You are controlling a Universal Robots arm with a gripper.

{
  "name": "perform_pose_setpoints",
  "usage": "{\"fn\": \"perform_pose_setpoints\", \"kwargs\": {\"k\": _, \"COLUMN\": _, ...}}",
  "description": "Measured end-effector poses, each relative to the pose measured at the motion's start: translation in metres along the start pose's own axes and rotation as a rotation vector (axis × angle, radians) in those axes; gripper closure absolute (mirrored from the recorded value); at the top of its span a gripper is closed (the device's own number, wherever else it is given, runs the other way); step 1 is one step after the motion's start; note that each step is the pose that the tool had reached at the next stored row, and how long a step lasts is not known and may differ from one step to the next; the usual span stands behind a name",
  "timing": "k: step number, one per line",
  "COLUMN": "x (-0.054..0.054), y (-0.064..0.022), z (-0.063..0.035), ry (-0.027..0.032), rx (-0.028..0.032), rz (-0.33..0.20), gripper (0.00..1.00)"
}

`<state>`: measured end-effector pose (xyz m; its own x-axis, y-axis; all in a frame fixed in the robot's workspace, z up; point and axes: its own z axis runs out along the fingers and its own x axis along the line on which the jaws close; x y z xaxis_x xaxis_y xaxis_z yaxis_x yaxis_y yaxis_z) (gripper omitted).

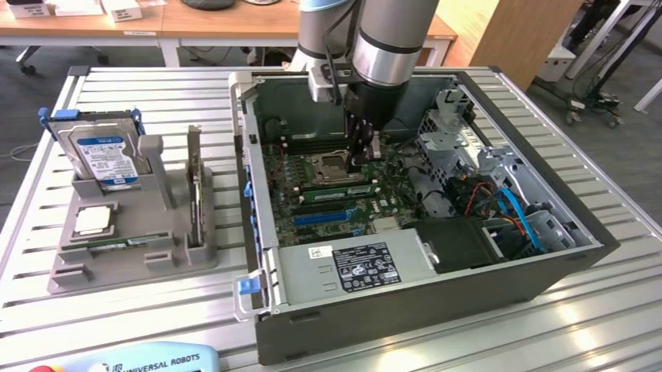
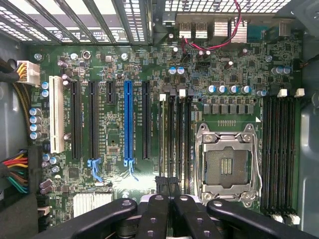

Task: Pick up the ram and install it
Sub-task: 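Press down the ram until it locks into place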

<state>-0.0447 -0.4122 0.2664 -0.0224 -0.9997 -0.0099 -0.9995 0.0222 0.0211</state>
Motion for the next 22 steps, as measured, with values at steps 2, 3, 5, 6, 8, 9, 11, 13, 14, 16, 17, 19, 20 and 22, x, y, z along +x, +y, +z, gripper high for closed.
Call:
{"fn": "perform_pose_setpoints", "kwargs": {"k": 2, "x": 0.0000, "y": 0.0000, "z": 0.0000, "ry": -0.0003, "rx": 0.0002, "rz": 0.013, "gripper": 0.90}}
{"fn": "perform_pose_setpoints", "kwargs": {"k": 3, "x": 0.0000, "y": 0.0000, "z": 0.0001, "ry": -0.0006, "rx": 0.0002, "rz": 0.029, "gripper": 0.90}}
{"fn": "perform_pose_setpoints", "kwargs": {"k": 5, "x": 0.0000, "y": 0.0000, "z": 0.0002, "ry": -0.0013, "rx": 0.0006, "rz": 0.066, "gripper": 0.90}}
{"fn": "perform_pose_setpoints", "kwargs": {"k": 6, "x": 0.0000, "y": 0.0000, "z": 0.0002, "ry": -0.0017, "rx": 0.0008, "rz": 0.083, "gripper": 0.90}}
{"fn": "perform_pose_setpoints", "kwargs": {"k": 8, "x": 0.0000, "y": 0.0000, "z": 0.0004, "ry": -0.0025, "rx": 0.0011, "rz": 0.119, "gripper": 0.90}}
{"fn": "perform_pose_setpoints", "kwargs": {"k": 9, "x": 0.0000, "y": 0.0000, "z": 0.0005, "ry": -0.0029, "rx": 0.0014, "rz": 0.137, "gripper": 0.90}}
{"fn": "perform_pose_setpoints", "kwargs": {"k": 11, "x": 0.0000, "y": 0.0000, "z": 0.0006, "ry": -0.0036, "rx": 0.0017, "rz": 0.174, "gripper": 0.90}}
{"fn": "perform_pose_setpoints", "kwargs": {"k": 13, "x": 0.0000, "y": 0.0000, "z": 0.0007, "ry": -0.0044, "rx": 0.0021, "rz": 0.210, "gripper": 0.90}}
{"fn": "perform_pose_setpoints", "kwargs": {"k": 14, "x": 0.0000, "y": 0.0000, "z": 0.0008, "ry": -0.0048, "rx": 0.0022, "rz": 0.228, "gripper": 0.90}}
{"fn": "perform_pose_setpoints", "kwargs": {"k": 16, "x": 0.0000, "y": 0.0000, "z": 0.0009, "ry": -0.0055, "rx": 0.0026, "rz": 0.264, "gripper": 0.90}}
{"fn": "perform_pose_setpoints", "kwargs": {"k": 17, "x": 0.0000, "y": 0.0000, "z": 0.0009, "ry": -0.0059, "rx": 0.0028, "rz": 0.282, "gripper": 0.90}}
{"fn": "perform_pose_setpoints", "kwargs": {"k": 19, "x": 0.0000, "y": 0.0000, "z": 0.0010, "ry": -0.0067, "rx": 0.0032, "rz": 0.317, "gripper": 0.90}}
{"fn": "perform_pose_setpoints", "kwargs": {"k": 20, "x": 0.0000, "y": 0.0000, "z": 0.0010, "ry": -0.0070, "rx": 0.0033, "rz": 0.334, "gripper": 0.90}}
{"fn": "perform_pose_setpoints", "kwargs": {"k": 22, "x": 0.0000, "y": 0.0000, "z": 0.0011, "ry": -0.0078, "rx": 0.0036, "rz": 0.368, "gripper": 0.90}}
